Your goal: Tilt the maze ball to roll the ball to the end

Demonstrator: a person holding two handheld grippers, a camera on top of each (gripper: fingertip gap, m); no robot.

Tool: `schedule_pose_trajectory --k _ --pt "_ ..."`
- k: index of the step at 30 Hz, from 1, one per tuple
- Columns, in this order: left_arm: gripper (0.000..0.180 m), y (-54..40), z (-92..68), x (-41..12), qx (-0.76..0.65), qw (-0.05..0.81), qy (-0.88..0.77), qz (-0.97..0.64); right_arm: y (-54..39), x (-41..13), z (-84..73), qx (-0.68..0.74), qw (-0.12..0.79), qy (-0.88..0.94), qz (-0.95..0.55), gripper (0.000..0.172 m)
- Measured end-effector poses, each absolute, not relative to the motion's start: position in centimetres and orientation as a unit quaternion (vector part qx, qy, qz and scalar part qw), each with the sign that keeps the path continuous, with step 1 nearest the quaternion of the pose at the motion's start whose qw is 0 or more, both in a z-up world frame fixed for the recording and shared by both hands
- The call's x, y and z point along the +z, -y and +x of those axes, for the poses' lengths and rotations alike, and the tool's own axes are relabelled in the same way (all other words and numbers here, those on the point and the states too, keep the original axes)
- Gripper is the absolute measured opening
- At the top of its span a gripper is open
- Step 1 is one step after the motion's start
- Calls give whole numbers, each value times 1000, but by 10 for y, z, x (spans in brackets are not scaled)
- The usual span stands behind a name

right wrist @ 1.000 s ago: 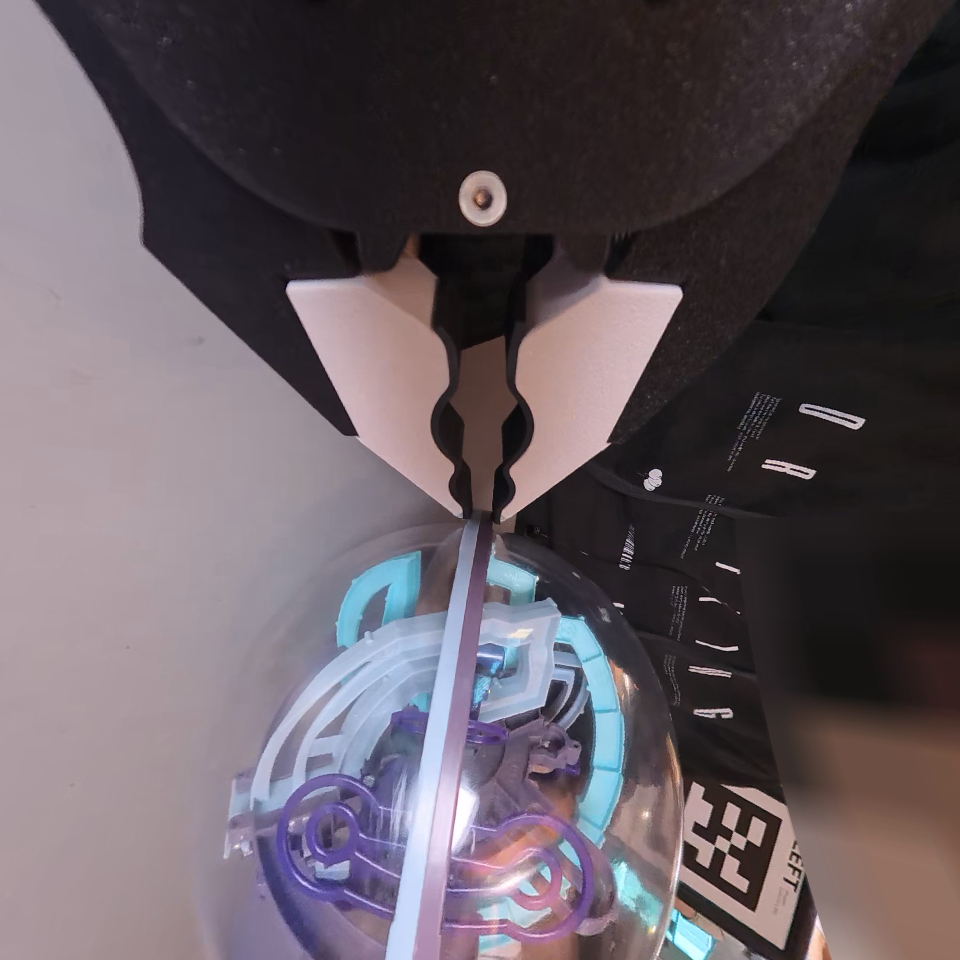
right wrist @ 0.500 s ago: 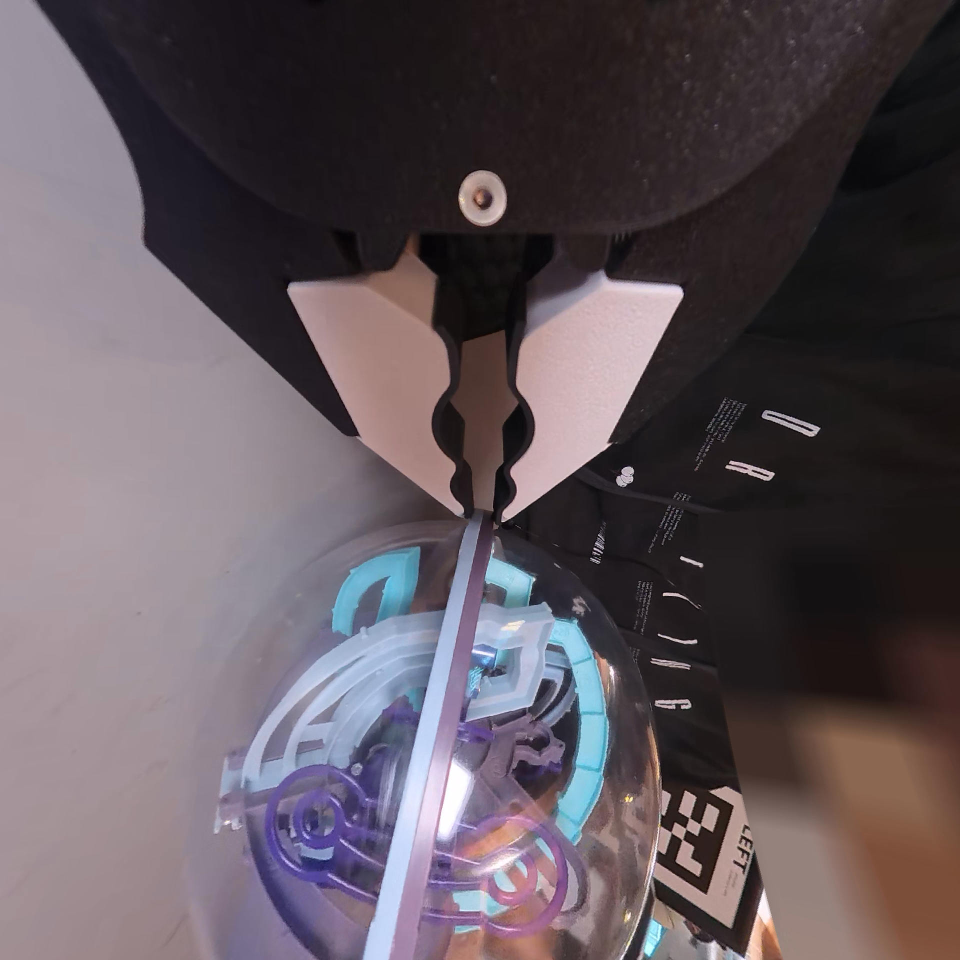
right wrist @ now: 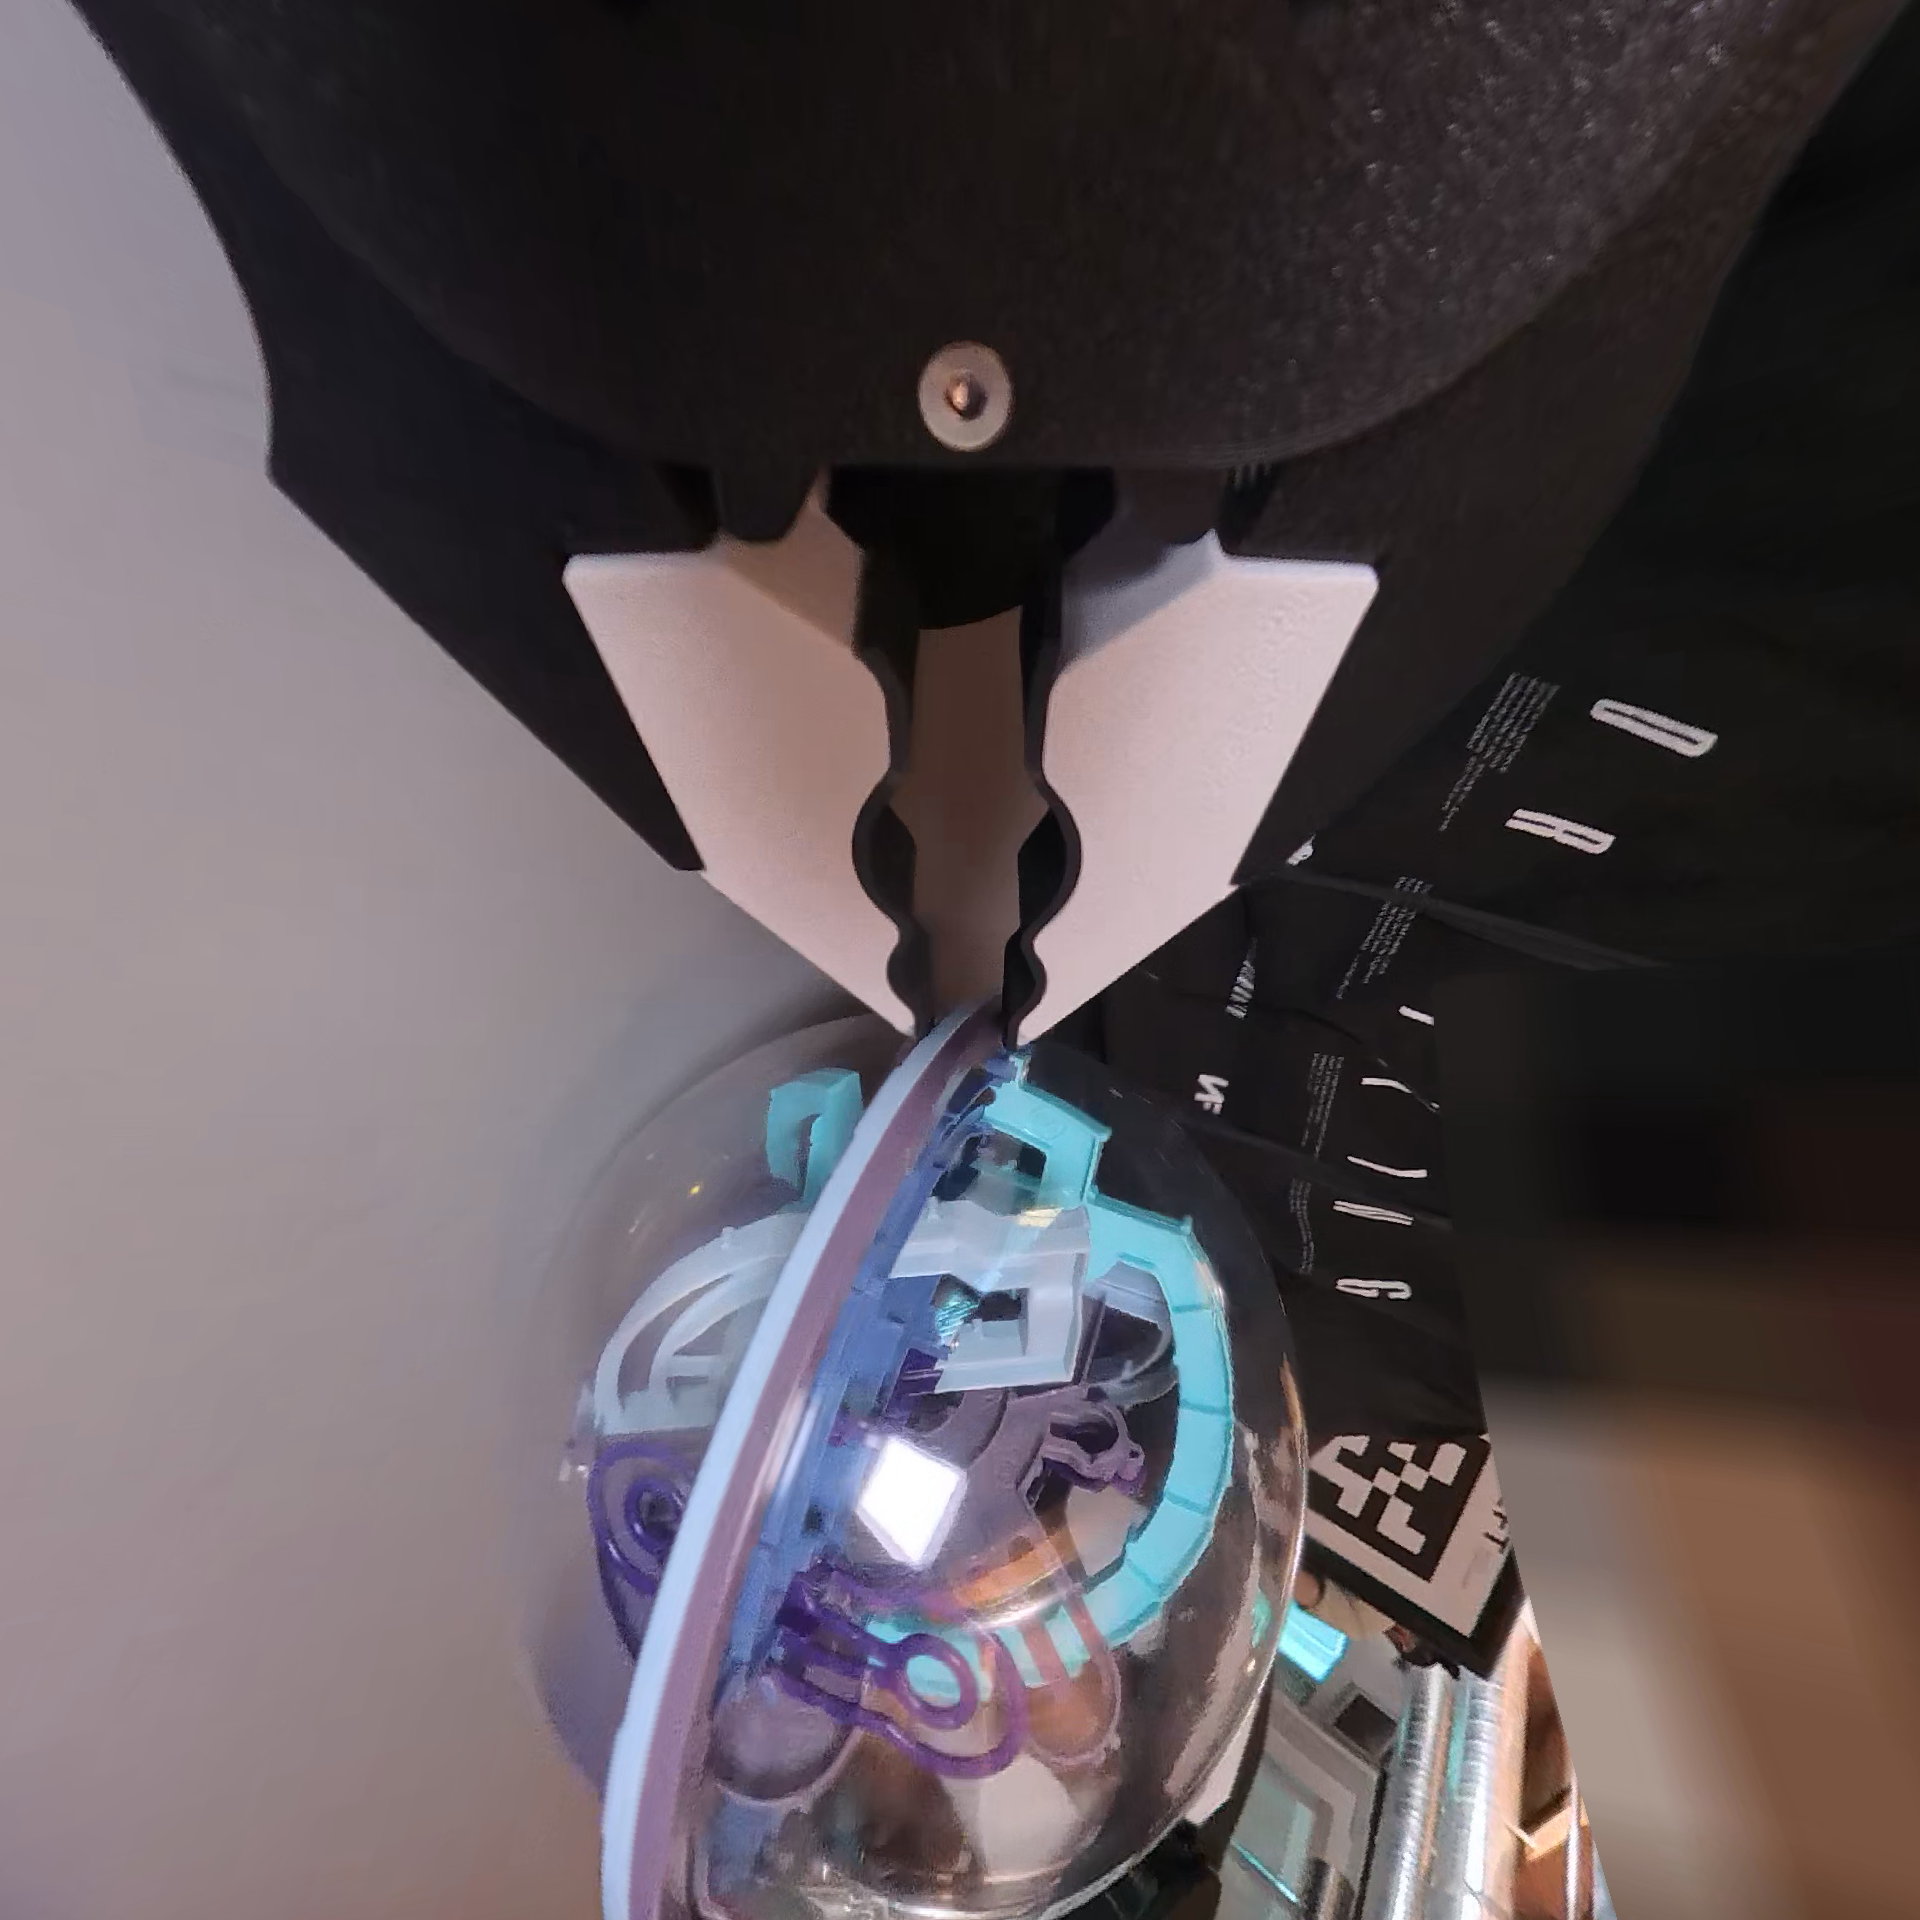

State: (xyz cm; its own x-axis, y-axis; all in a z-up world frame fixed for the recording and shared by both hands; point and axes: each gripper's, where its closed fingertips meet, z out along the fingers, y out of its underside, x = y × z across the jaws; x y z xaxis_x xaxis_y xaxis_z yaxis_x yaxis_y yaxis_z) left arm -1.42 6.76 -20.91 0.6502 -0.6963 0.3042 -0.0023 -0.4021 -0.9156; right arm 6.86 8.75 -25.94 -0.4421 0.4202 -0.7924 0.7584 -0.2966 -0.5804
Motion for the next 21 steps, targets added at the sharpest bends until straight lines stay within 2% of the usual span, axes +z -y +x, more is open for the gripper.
schedule_pose_trajectory --k 4,13,21 --pt "130 -72 -24 -209 -370 500 -200 -757 -90 -259 61 -616 53 -595 513 16" --pt "124 -77 -33 -207 -401 508 -164 -745 -99 -247 62 -615 -112 -590 511 41" --pt "117 -78 -39 -205 -422 518 -137 -731 -100 -247 62 -584 -190 -609 502 57"
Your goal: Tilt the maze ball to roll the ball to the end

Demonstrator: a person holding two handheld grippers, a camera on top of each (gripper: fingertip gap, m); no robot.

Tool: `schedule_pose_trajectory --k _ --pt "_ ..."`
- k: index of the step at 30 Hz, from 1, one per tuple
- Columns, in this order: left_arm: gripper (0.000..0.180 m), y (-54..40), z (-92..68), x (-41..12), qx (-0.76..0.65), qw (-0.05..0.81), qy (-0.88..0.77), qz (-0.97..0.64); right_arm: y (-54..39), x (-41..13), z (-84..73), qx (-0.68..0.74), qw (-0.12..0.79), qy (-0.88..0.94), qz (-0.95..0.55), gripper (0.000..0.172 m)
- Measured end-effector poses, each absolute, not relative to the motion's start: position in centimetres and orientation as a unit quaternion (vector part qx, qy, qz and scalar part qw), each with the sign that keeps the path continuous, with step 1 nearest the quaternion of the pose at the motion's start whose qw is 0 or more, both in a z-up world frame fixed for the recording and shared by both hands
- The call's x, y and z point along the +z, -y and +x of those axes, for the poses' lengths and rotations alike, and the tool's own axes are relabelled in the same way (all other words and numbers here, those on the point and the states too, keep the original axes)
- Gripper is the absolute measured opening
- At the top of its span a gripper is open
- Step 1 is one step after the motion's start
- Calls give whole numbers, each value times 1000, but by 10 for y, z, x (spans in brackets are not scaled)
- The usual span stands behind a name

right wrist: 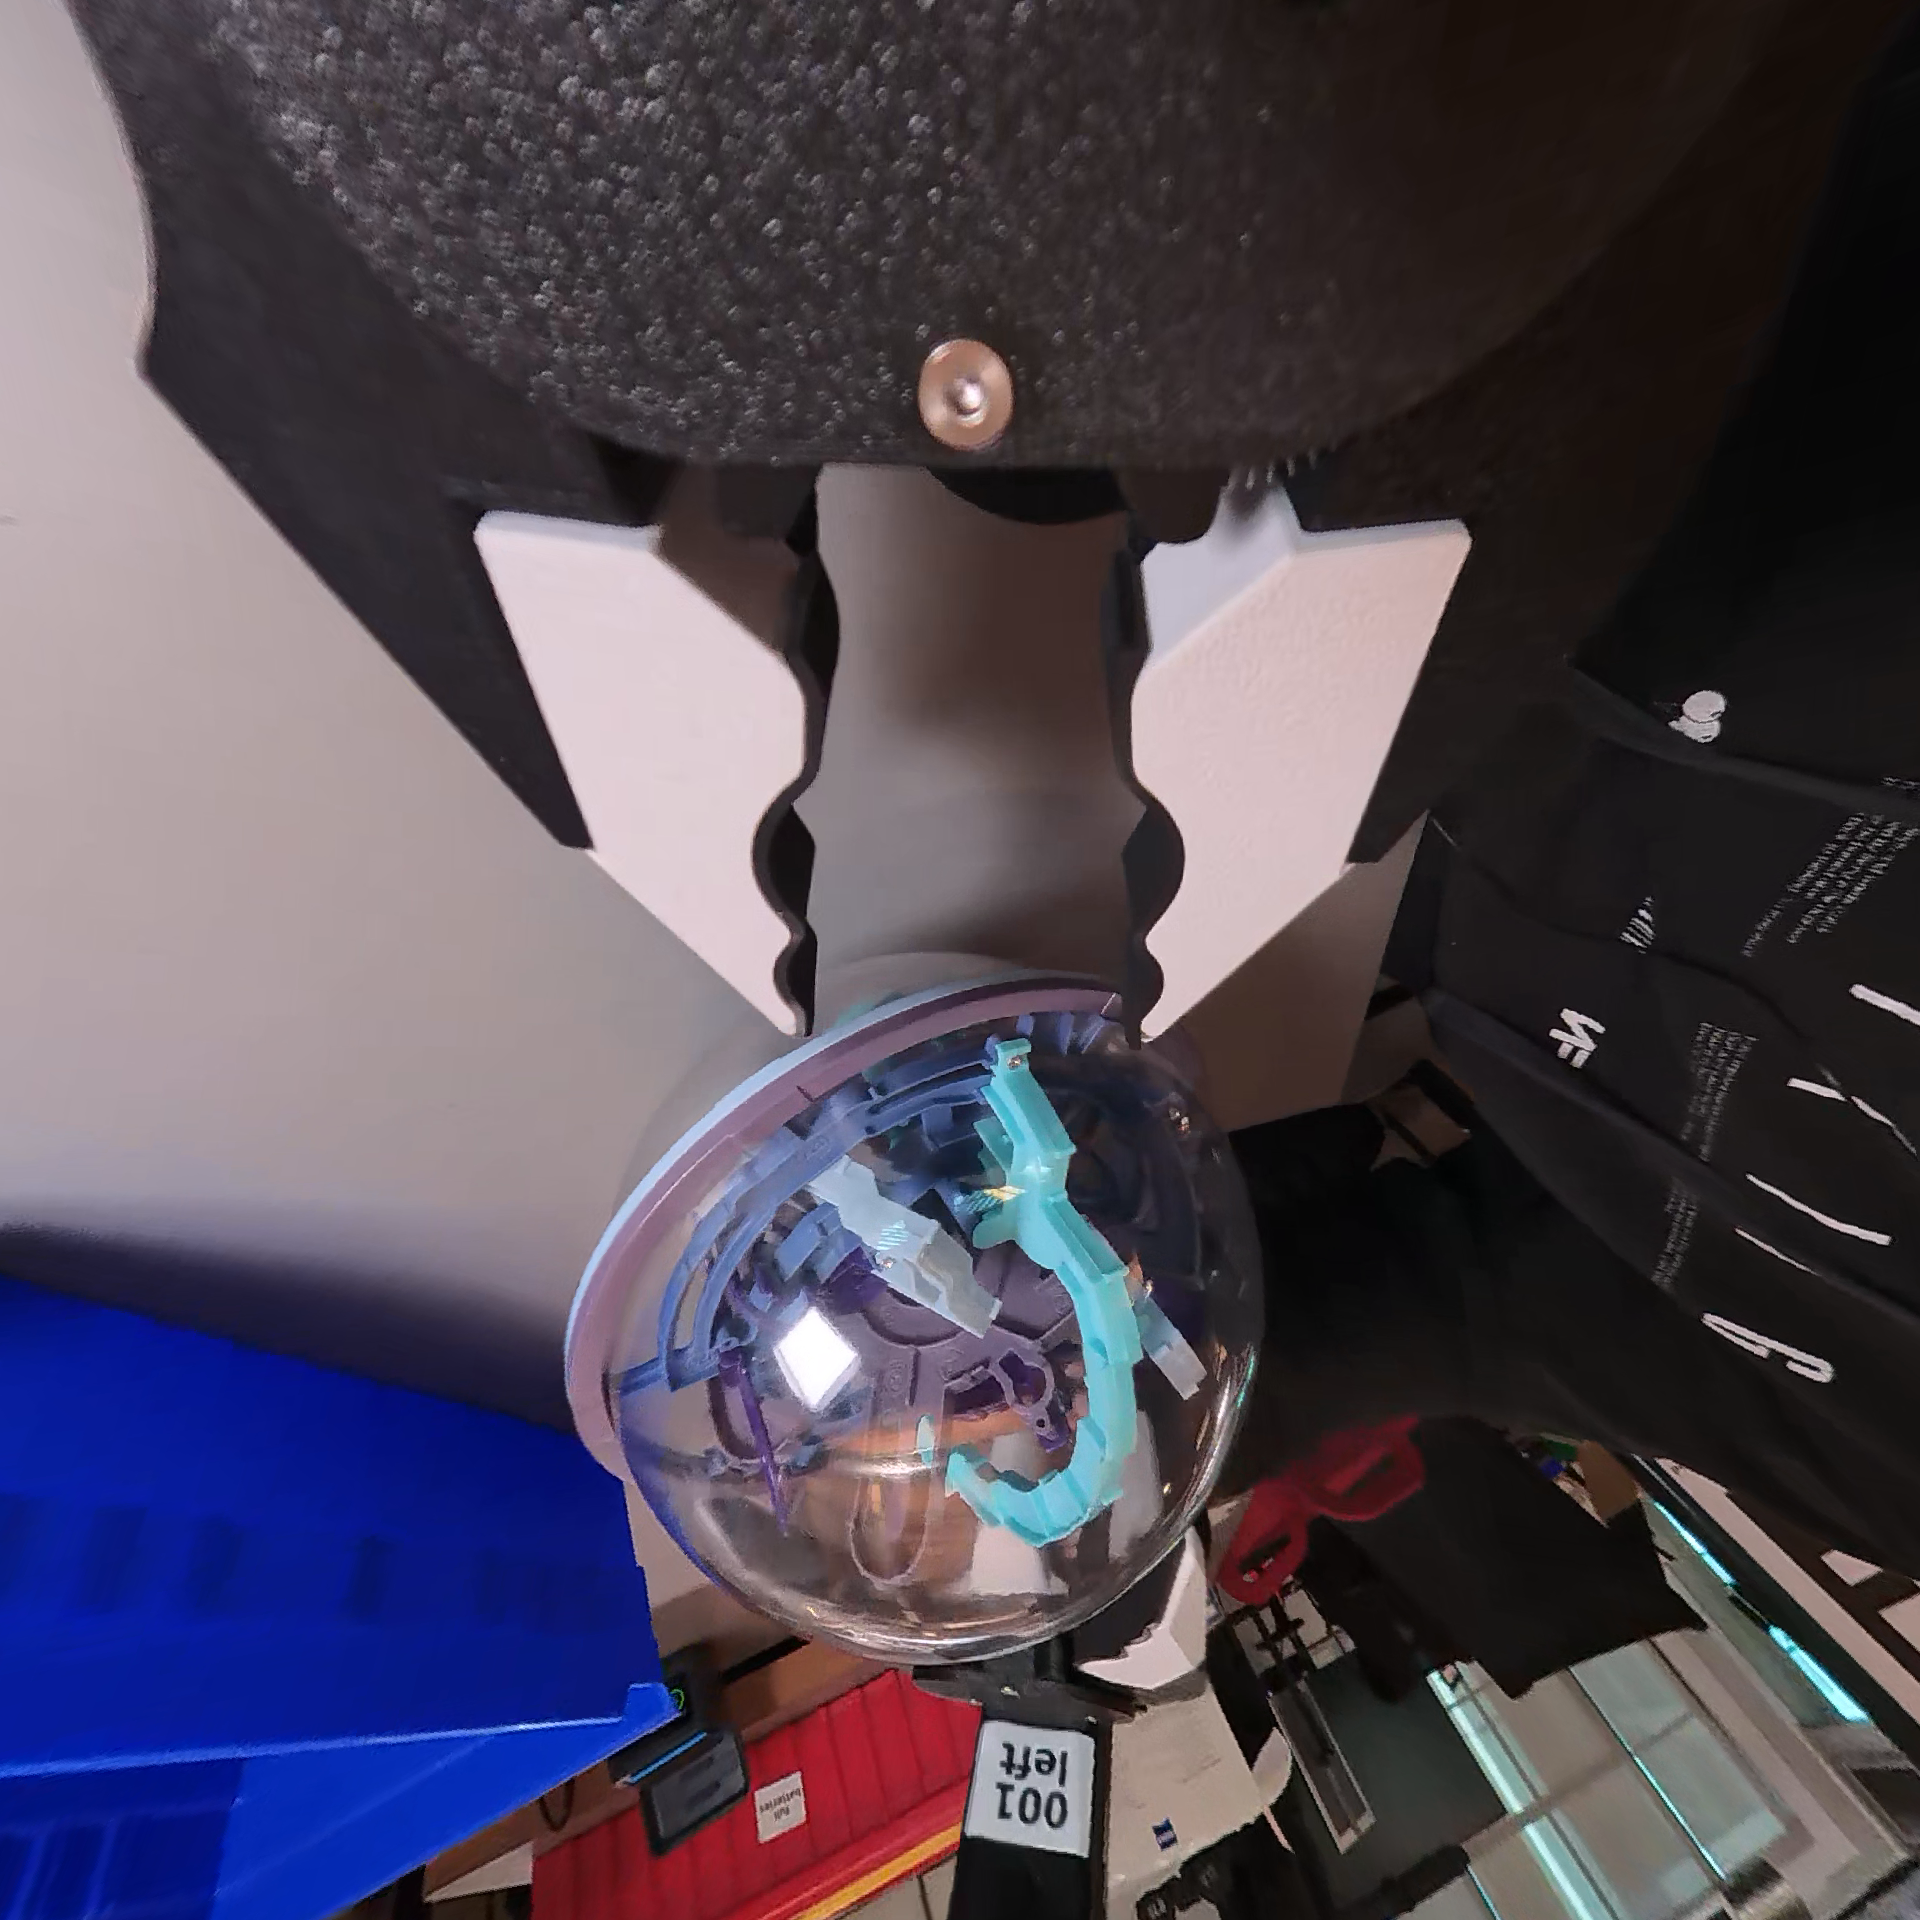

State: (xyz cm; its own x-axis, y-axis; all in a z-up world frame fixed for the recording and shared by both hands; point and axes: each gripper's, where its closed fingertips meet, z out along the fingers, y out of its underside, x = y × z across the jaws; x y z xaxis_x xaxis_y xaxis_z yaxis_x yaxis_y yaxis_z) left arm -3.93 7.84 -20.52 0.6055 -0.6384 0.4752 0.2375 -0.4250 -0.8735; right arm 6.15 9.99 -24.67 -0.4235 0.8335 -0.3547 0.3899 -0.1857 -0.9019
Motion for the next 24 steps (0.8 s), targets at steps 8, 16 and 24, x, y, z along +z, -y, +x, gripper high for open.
schedule_pose_trajectory --k 8,16,24 --pt "105 -72 -42 -200 -433 531 -142 -714 -100 -249 61 571 207 620 -497 58" --pt "116 -56 -31 -198 -439 538 -199 -691 -98 -250 61 574 199 622 -494 56" --pt "115 -56 -24 -207 -423 535 -213 -700 -99 -251 60 578 195 615 -501 50"
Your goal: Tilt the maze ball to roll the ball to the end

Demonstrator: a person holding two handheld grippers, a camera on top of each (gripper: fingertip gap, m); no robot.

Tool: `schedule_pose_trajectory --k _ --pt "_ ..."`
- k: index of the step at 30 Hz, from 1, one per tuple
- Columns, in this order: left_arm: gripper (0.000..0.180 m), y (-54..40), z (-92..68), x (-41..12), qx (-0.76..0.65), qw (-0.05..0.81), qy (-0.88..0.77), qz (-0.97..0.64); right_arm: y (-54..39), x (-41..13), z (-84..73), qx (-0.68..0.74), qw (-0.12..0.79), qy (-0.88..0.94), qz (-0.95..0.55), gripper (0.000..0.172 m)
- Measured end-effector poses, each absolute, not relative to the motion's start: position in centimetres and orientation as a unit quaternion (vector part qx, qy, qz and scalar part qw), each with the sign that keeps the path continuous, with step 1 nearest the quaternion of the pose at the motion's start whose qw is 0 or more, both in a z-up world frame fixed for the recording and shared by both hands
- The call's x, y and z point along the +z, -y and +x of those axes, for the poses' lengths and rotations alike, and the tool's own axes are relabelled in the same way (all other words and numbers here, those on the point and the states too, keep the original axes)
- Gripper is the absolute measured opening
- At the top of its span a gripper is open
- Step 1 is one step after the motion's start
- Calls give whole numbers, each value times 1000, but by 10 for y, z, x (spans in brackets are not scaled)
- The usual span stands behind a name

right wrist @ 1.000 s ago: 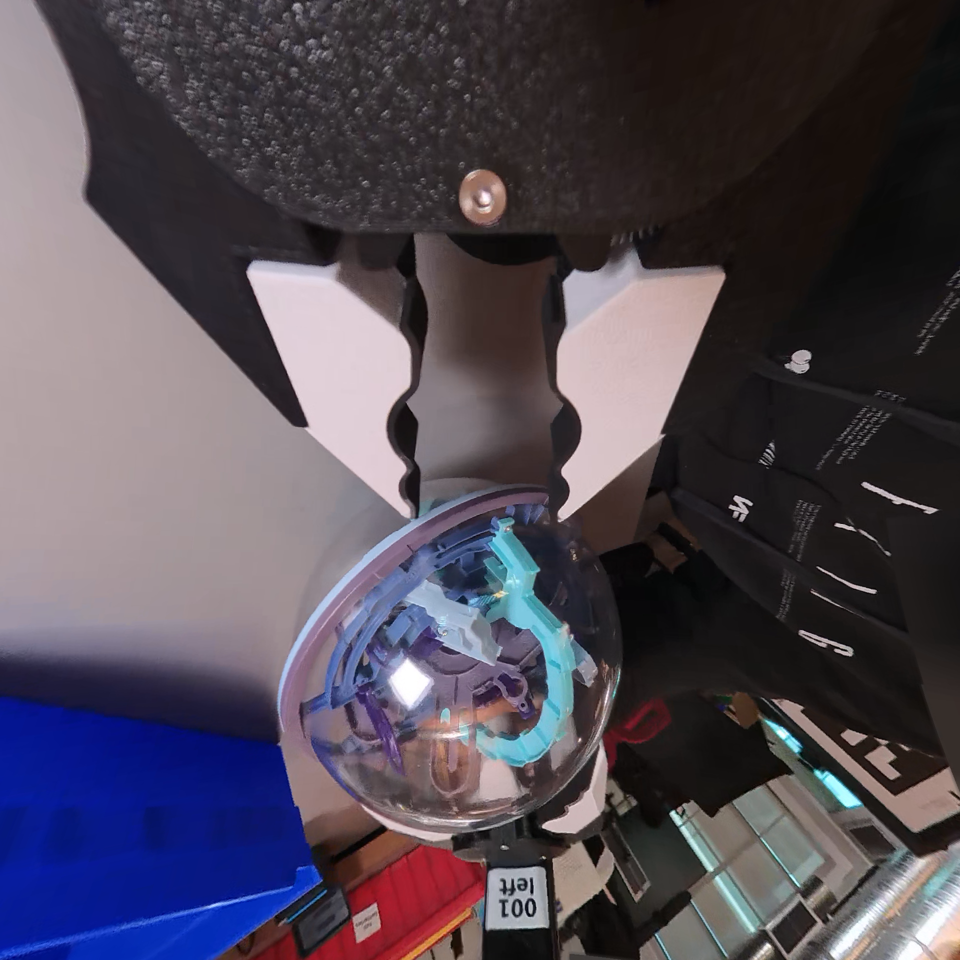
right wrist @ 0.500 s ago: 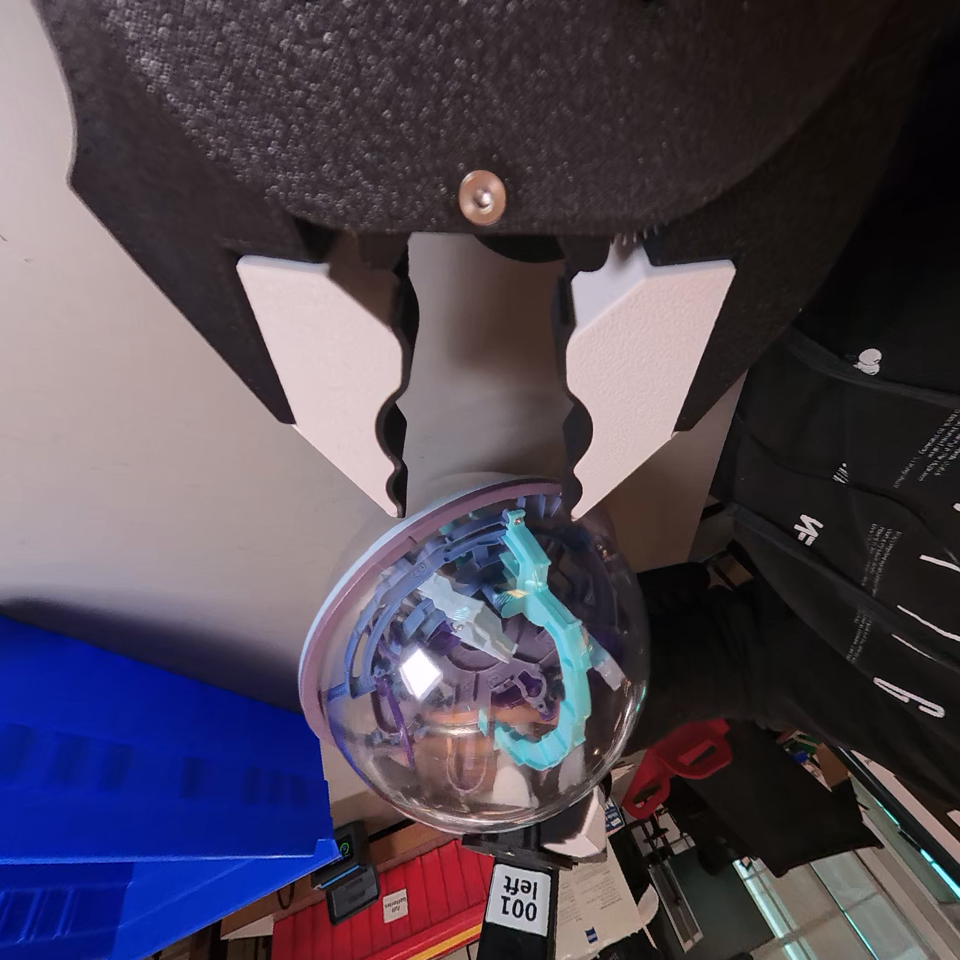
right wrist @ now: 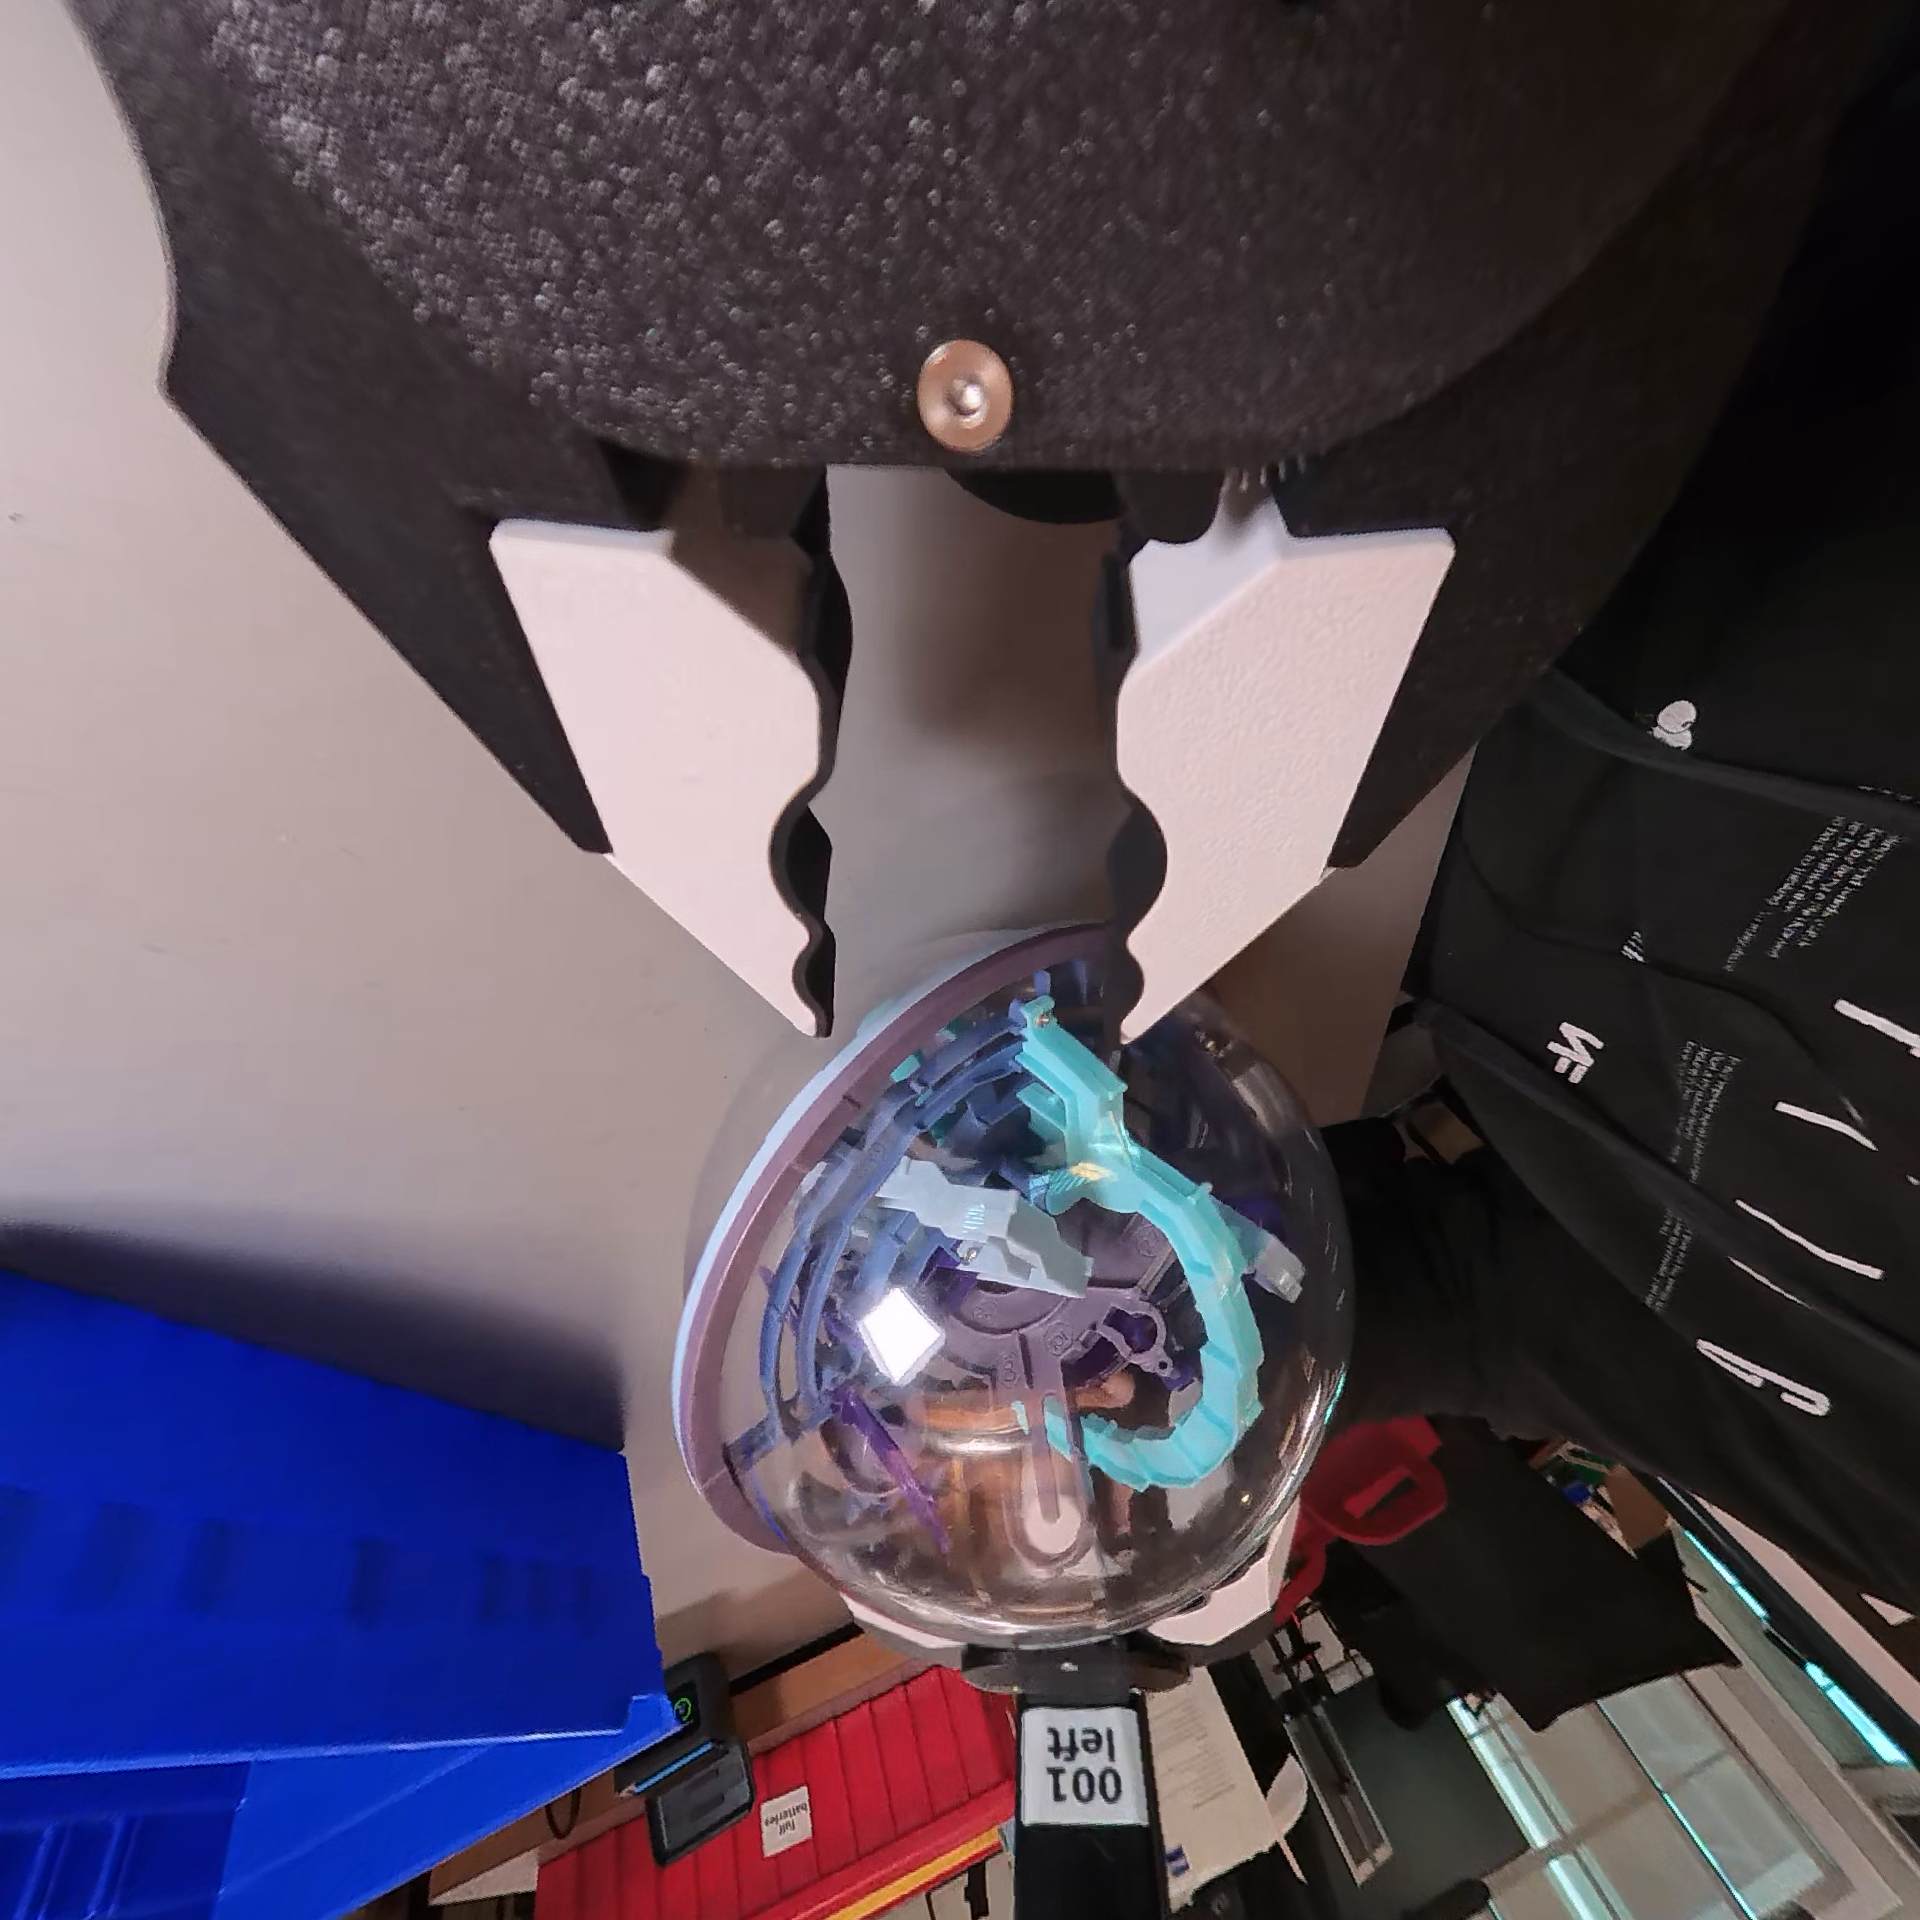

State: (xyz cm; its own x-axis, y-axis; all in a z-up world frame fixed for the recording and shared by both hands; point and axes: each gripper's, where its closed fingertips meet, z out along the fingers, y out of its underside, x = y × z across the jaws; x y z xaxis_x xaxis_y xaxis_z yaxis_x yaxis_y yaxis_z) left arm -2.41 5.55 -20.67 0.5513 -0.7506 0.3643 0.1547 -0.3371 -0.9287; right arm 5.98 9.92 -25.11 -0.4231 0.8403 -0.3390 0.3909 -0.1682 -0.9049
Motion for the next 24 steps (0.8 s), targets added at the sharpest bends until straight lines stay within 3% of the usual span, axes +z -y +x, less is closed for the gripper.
schedule_pose_trajectory --k 24 --pt "110 -63 -52 -217 -503 520 -133 -678 -91 -247 60 562 242 637 -469 50"
